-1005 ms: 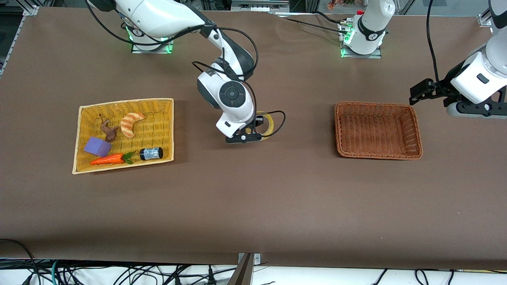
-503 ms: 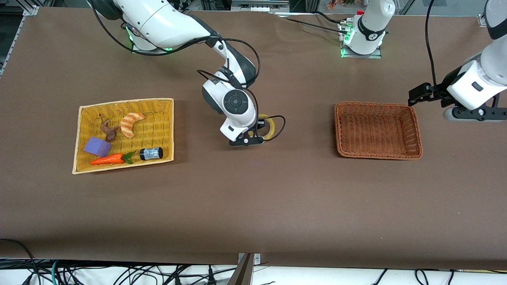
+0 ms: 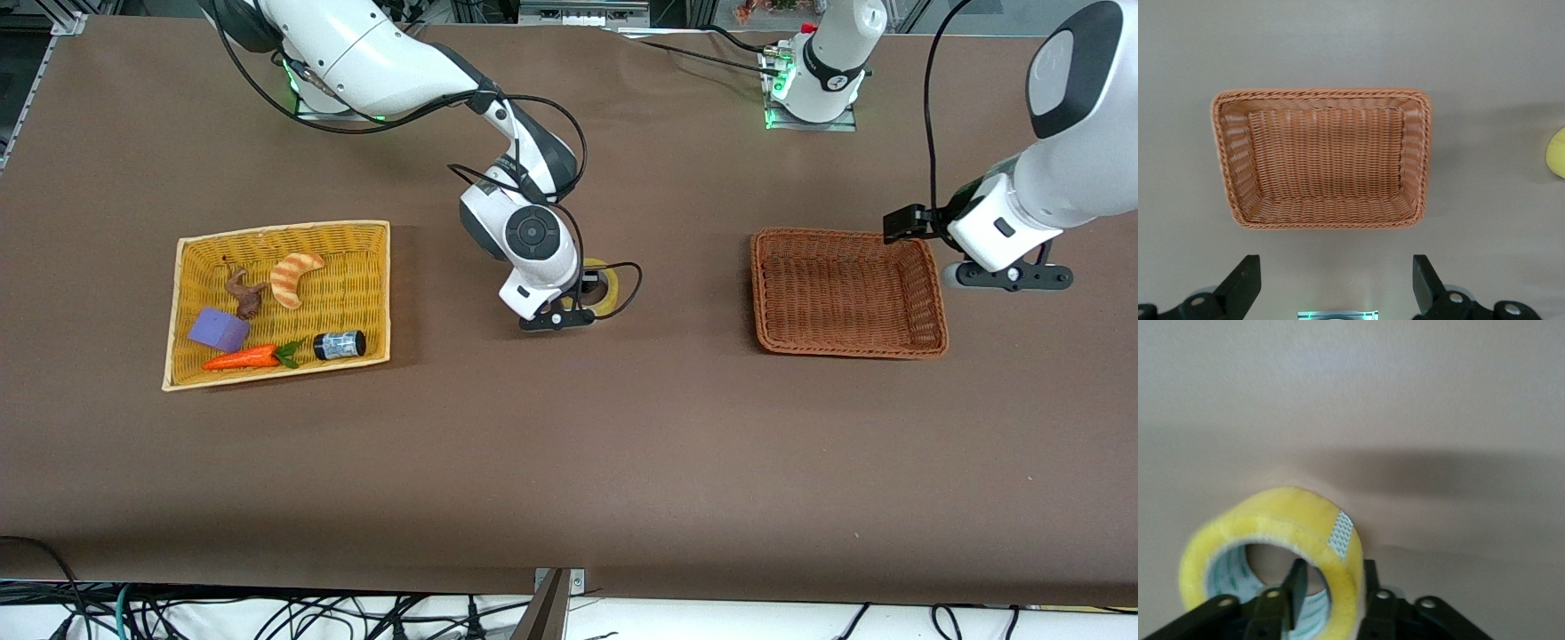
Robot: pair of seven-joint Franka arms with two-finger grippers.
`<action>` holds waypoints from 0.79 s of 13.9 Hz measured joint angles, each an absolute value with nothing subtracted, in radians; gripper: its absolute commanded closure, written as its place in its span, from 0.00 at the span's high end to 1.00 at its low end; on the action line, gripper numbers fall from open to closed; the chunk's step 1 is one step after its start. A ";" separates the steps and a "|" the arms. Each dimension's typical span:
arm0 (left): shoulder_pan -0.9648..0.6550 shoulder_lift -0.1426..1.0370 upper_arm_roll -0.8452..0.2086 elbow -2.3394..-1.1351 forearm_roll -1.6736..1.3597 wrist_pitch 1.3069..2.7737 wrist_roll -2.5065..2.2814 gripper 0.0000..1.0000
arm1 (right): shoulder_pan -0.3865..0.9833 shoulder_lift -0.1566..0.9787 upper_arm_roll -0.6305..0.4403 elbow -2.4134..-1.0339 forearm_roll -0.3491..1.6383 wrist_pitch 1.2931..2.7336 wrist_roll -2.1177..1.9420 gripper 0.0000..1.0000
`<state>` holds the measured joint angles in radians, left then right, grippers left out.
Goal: Transfer tape with both arms
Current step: 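Set the tape on the table and withdraw the right gripper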
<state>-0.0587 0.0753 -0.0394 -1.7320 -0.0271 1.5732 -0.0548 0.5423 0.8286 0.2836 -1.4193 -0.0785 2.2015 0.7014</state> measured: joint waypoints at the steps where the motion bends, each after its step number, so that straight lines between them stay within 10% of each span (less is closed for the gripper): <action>1: -0.060 0.076 -0.069 -1.736 -0.028 1.573 -0.067 1.00 | 0.542 0.825 0.283 -1.409 -0.085 2.200 0.701 1.00; 6: -0.076 0.126 -0.234 -1.784 -0.100 1.703 -0.270 1.00 | 0.481 0.686 0.269 -1.346 -0.089 2.039 0.668 1.00; 11: -0.169 0.275 -0.372 -1.961 -0.142 2.195 -0.549 1.00 | 0.241 0.478 0.258 -1.341 -0.088 1.738 0.370 1.00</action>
